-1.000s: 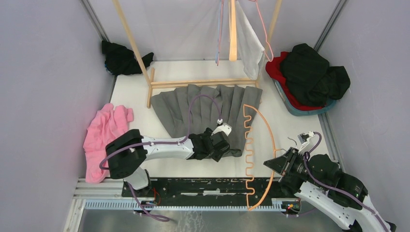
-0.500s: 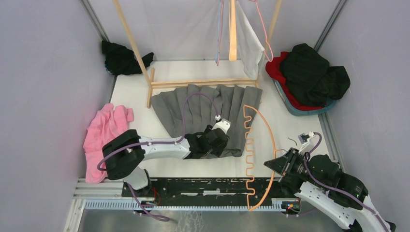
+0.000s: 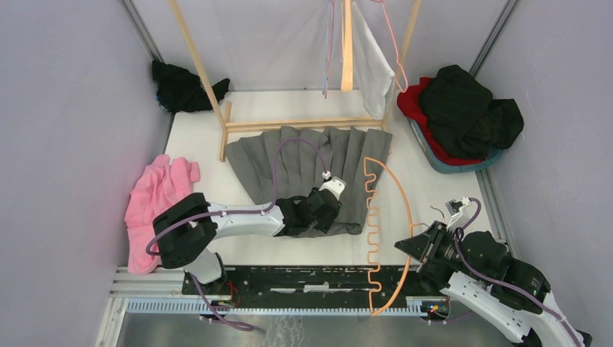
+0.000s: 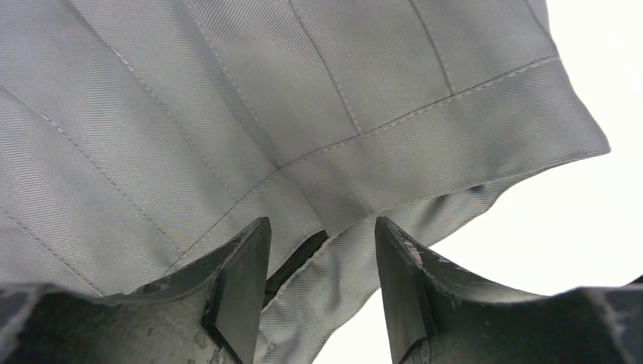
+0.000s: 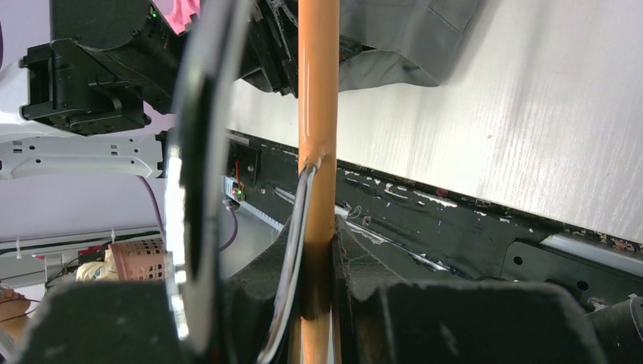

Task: Place the skirt on the hanger
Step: Hang the skirt on the hanger.

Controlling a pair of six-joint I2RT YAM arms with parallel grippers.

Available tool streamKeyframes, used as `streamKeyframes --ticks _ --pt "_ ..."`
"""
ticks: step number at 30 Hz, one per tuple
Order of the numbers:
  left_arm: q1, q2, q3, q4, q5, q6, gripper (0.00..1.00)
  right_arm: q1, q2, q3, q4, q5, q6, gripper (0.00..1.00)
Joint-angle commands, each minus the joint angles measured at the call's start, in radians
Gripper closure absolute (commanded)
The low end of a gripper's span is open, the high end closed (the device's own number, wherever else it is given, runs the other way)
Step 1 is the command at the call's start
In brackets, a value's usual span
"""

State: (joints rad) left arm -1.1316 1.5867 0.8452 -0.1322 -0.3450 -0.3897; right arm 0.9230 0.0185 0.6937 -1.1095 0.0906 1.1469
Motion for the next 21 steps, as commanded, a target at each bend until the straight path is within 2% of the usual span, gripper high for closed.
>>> streamKeyframes --ticks 1,8,15,21 --pt "0.005 -0.058 0.012 0.028 0.049 0.048 0.38 0.008 -0.013 0.01 0.047 0.018 0.017 0.99" --pt "0.018 0.011 0.025 0.058 0.087 0.038 0.38 0.008 -0.01 0.018 0.044 0.016 0.02 0.99" --pt "0.07 0.052 0.025 0.092 0.146 0.028 0.5 0.007 -0.015 0.026 0.029 0.017 0.022 0.99" --pt "0.104 0.057 0.039 0.109 0.182 0.036 0.65 0.008 -0.013 0.014 0.04 0.008 0.022 0.99"
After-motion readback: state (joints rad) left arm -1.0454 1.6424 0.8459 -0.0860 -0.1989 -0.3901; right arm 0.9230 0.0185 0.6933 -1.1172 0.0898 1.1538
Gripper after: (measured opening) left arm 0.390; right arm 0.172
